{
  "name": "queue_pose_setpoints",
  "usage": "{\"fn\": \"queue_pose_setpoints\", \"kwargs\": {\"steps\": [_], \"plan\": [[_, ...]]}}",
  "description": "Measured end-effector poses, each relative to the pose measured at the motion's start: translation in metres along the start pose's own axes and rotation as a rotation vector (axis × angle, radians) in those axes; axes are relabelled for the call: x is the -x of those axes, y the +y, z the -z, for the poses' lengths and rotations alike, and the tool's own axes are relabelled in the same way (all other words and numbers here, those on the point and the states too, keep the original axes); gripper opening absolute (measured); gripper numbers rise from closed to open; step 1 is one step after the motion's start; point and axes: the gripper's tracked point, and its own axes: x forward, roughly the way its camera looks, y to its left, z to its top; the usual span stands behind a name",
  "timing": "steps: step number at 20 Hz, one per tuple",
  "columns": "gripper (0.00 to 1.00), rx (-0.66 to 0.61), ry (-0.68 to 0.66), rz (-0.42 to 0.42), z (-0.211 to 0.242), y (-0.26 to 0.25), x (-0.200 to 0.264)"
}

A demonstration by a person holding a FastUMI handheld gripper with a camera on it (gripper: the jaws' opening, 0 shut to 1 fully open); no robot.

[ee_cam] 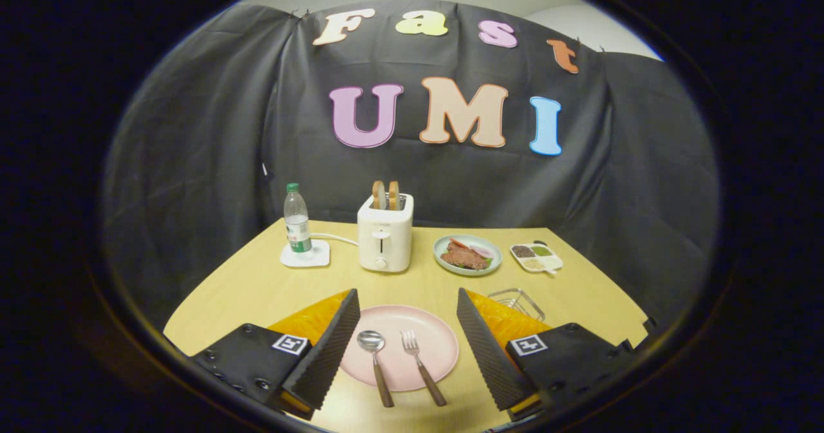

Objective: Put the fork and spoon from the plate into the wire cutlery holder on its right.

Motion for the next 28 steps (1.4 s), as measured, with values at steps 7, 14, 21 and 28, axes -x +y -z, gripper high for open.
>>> {"fn": "queue_pose_setpoints", "kwargs": {"steps": [7, 14, 21, 28], "plan": [[0.96, 0.007, 0.005, -0.004, 0.005, 0.003, 0.002], [0.96, 0.016, 0.021, -0.015, 0.015, 0.001, 0.007], [0.96, 0.031, 0.075, -0.01, 0.041, -0.007, 0.011], [0.95, 0.09, 0.197, -0.033, 0.091, -0.008, 0.011]]}}
